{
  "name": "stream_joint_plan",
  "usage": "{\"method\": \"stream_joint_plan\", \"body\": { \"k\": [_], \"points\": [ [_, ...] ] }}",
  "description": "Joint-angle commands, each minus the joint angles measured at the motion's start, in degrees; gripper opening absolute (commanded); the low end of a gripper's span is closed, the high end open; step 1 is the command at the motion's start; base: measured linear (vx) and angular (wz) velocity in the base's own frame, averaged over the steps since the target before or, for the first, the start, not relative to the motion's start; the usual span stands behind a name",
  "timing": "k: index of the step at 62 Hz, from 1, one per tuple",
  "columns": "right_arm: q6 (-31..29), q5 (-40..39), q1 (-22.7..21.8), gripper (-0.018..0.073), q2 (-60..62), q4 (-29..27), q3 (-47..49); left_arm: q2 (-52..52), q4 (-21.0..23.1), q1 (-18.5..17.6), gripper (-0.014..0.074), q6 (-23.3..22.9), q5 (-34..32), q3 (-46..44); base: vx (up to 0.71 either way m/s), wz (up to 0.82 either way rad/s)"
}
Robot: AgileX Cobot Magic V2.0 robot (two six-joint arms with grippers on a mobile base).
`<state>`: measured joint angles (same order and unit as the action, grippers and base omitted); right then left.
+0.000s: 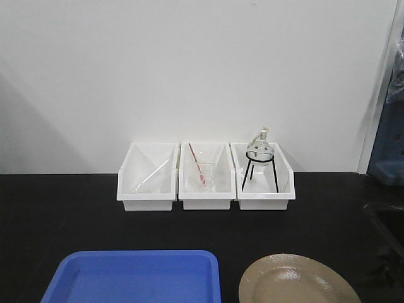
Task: Place disk in tray to left cabinet
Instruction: 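Grasp the rim of the tan plate with the right gripper and lift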
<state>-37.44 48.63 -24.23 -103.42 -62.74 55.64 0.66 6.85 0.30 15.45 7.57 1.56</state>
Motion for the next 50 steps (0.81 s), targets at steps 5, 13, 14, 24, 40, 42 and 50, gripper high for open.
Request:
{"method": "stream_joint_plan", "body": {
  "k": [5, 13, 14, 24, 40, 42, 50],
  "points": [
    [-3.42, 1.64, -0.27, 0.0424, 0.20, -3.43, 1.59, 0.30, 0.23, 0.02, -0.0003, -0.14, -4.53, 1.17, 0.00, 0.00],
    [-4.64, 3.19, -0.27, 0.0424, -2.50, -4.27, 1.59, 0.30, 0.23, 0.02, -0.0003, -0.14, -4.53, 1.17, 0.00, 0.00],
    [-4.87, 3.44, -0.27, 0.0424, -2.79, -4.61, 1.59, 0.30, 0.23, 0.02, -0.0003, -0.14, -4.53, 1.17, 0.00, 0.00],
    [-8.54, 4.34, 2.79, 0.0424, -5.27, -8.07, 1.40, 0.30, 0.23, 0.02, -0.0003, -0.14, -4.53, 1.17, 0.00, 0.00],
    [-10.71, 1.38, 9.04, 0.0260, -6.83, -11.89, 1.40, 0.30, 0.23, 0.02, -0.0003, -0.14, -4.53, 1.17, 0.00, 0.00],
    [-10.66, 0.99, 9.55, 0.0205, -6.83, -11.89, 1.40, 0.30, 0.23, 0.02, -0.0003, -0.14, -4.53, 1.17, 0.00, 0.00],
    [-10.77, 1.02, 10.04, 0.0001, -6.83, -13.36, 1.40, 0.30, 0.23, 0.02, -0.0003, -0.14, -4.53, 1.17, 0.00, 0.00]
  ]
}}
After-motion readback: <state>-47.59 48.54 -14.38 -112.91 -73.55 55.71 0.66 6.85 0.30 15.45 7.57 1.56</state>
